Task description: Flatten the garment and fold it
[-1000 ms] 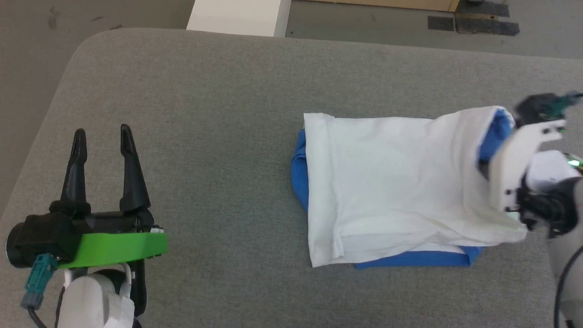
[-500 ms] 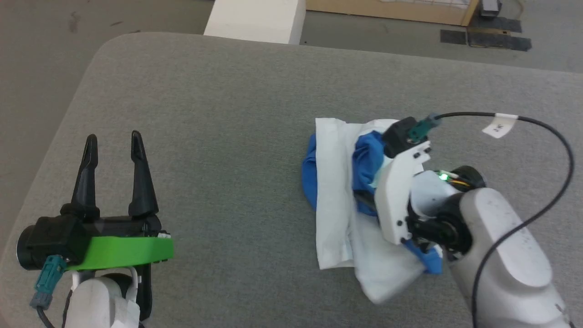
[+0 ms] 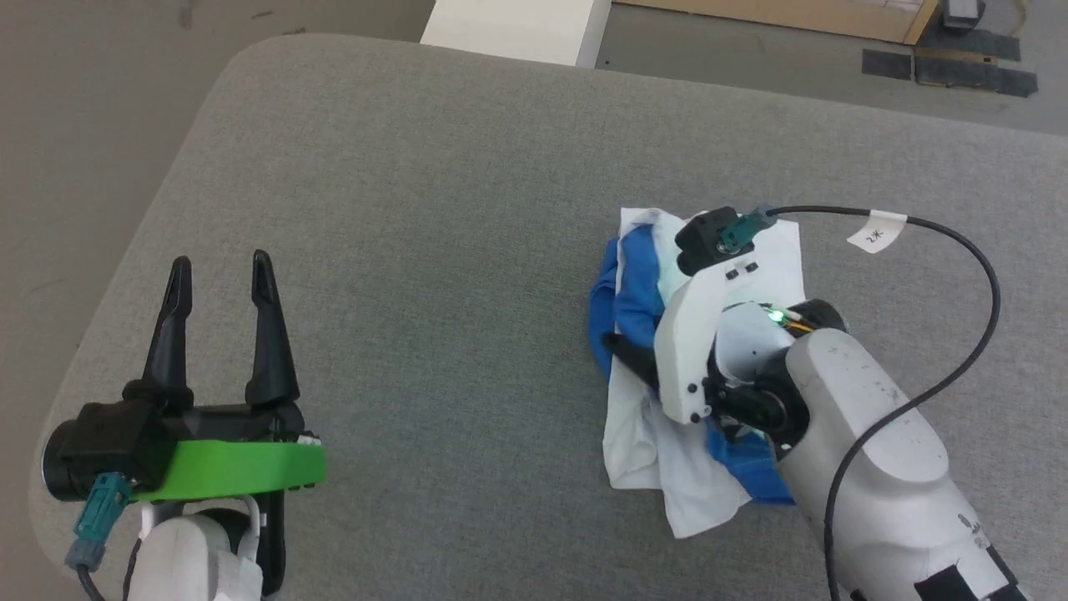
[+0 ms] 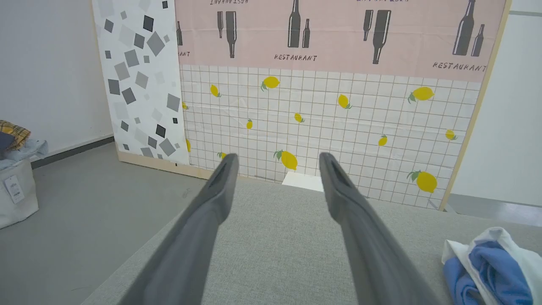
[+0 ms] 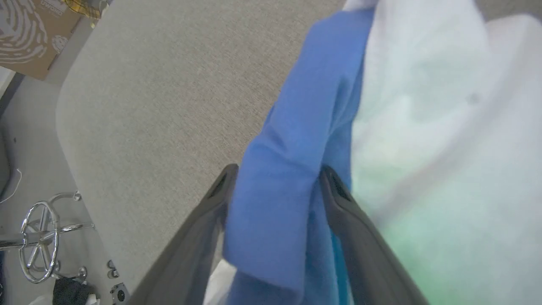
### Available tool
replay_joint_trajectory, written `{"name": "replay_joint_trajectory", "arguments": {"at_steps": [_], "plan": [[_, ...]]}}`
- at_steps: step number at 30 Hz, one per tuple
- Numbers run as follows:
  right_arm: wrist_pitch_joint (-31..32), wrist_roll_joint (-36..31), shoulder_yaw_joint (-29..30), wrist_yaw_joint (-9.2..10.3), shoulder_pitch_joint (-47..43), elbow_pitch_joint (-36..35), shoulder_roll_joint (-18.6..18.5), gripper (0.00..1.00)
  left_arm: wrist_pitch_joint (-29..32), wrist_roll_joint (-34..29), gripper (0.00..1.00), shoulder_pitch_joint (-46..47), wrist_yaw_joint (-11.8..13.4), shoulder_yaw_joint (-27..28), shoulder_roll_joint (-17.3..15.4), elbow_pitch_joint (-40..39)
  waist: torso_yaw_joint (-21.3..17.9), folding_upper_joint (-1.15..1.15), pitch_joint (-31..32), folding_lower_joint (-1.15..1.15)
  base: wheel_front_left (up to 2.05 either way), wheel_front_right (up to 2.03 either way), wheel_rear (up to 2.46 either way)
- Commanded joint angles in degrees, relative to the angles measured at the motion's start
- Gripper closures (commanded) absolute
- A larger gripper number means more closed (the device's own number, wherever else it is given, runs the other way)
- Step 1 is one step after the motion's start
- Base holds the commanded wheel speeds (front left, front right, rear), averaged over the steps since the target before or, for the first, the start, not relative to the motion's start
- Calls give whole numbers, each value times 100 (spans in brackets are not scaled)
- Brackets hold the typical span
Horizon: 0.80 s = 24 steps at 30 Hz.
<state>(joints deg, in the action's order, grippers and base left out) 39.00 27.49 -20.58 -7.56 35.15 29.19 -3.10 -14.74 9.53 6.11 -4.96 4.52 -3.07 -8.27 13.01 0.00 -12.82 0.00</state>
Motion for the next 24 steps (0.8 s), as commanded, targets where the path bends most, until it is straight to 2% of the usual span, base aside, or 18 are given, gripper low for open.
{"name": "replay_joint_trajectory", "arguments": {"at_steps": [1,4,9,13,16,24], "plan": [[-118,201,-150,8,131,-40,19,0,-26,13,0,-102,28,-9,19,11,-59,0,49,0,0,0,0],[-270,593,-325,8,212,-238,20,0,-26,-14,0,-133,28,-2,19,27,-158,0,133,0,0,0,0],[-467,509,-209,8,261,-689,-63,0,-26,-95,0,-186,26,47,19,27,-360,0,277,0,0,0,0],[-415,-41,181,8,85,-900,-380,0,-26,-160,0,-226,27,86,19,17,-510,0,352,0,0,0,0],[-280,-564,562,8,-102,-926,-475,0,-26,-177,0,-237,29,88,19,-7,-577,0,352,0,0,0,0],[194,-1620,1232,8,-518,-809,-190,0,-26,-135,0,-153,47,-2,19,-59,-554,0,118,0,0,0,0]]}}
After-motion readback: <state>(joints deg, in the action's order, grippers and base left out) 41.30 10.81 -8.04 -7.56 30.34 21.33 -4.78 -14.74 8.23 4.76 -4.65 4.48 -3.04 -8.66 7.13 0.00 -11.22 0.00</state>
